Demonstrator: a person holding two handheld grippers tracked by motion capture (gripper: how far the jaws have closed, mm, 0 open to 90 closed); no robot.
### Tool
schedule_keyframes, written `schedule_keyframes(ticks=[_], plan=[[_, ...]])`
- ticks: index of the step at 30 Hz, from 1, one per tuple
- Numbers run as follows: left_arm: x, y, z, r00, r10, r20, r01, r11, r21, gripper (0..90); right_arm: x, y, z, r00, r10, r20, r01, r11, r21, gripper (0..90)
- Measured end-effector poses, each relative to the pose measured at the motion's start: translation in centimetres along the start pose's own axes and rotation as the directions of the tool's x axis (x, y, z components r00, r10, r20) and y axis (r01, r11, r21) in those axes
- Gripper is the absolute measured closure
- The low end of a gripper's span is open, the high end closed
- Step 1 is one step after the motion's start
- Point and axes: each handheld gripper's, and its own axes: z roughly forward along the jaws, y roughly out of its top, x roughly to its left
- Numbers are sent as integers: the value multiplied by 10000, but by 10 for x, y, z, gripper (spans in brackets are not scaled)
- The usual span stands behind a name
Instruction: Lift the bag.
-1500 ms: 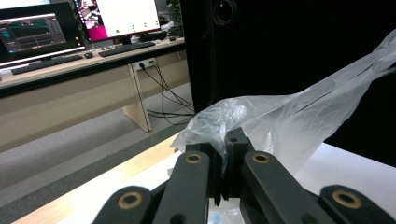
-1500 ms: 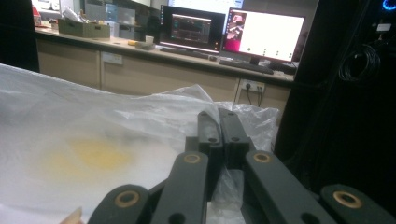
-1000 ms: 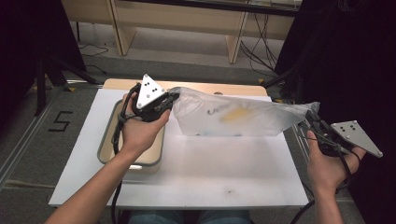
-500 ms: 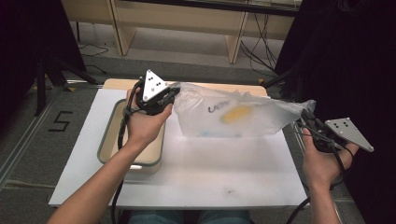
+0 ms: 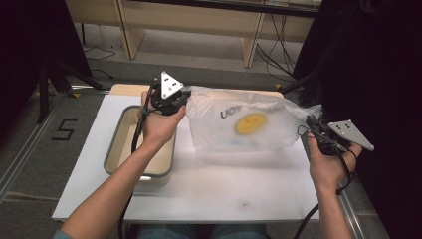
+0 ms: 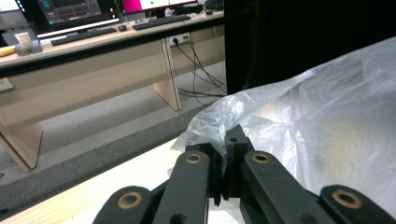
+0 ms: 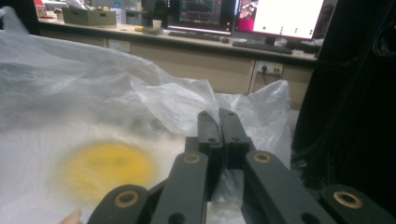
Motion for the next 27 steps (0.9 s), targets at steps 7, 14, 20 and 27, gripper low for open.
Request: schedule_keyframes(ticks=[7,14,20,27], plan=[[2,-9,19,9998,-120,-158,127,9988,468,893,3,-11,17,9998,192,-52,-190,9991,366,896],[4,-21,35,9994,-152,-315,184,9944,1045,893,3,-19,30,9993,358,-76,-351,9968,718,895],[4,-30,45,9993,-191,-327,236,9890,1462,892,5,-26,39,9986,496,-160,-478,9937,1014,895],[6,-35,53,9988,-255,-407,321,9850,1696,893,6,-31,47,9979,616,-204,-586,9902,1267,895]])
